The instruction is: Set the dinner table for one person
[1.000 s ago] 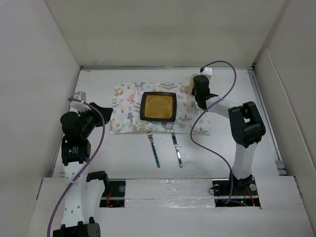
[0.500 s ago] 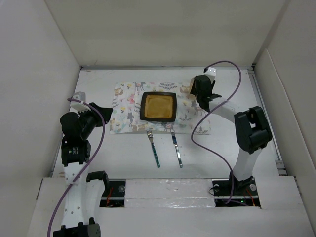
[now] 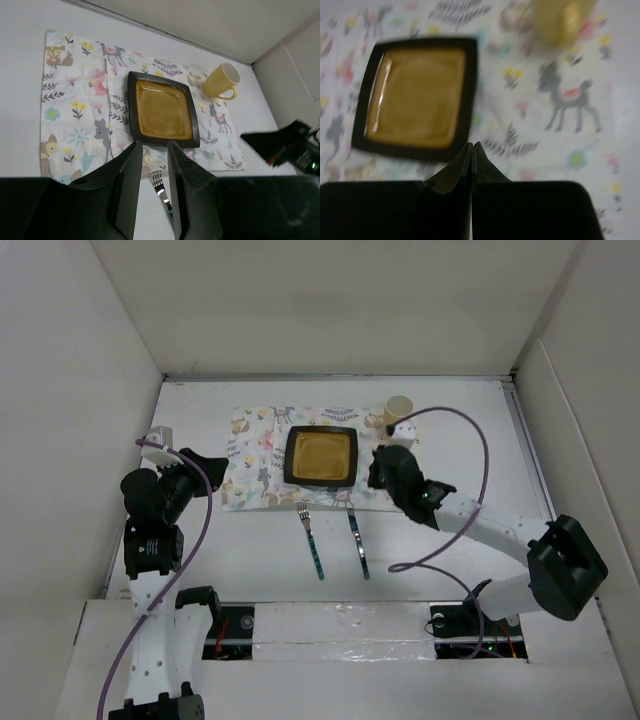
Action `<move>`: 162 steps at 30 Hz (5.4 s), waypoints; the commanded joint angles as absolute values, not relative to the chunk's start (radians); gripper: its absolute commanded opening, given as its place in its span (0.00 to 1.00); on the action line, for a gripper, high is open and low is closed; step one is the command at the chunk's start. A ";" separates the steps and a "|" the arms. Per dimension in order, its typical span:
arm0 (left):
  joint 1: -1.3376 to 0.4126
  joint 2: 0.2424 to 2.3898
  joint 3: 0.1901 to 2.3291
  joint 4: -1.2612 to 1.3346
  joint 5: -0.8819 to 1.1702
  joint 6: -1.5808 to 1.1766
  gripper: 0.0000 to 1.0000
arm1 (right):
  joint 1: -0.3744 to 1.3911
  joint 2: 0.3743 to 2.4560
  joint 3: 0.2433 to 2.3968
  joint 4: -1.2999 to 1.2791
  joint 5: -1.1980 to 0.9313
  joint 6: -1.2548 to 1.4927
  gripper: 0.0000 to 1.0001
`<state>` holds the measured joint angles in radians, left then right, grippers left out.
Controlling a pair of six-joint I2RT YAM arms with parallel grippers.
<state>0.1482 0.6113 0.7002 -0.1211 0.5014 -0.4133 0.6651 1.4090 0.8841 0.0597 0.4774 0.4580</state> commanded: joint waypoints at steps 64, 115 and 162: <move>0.155 0.601 0.707 -0.084 0.486 -0.443 0.36 | 0.506 1.681 1.166 -0.130 0.278 0.426 0.00; 0.155 0.587 0.706 -0.084 0.462 -0.449 0.36 | 1.336 1.839 1.097 -0.313 0.445 0.706 0.00; 0.155 0.560 0.729 -0.155 0.210 -0.572 0.50 | 0.943 2.551 2.226 -0.318 0.331 0.925 0.01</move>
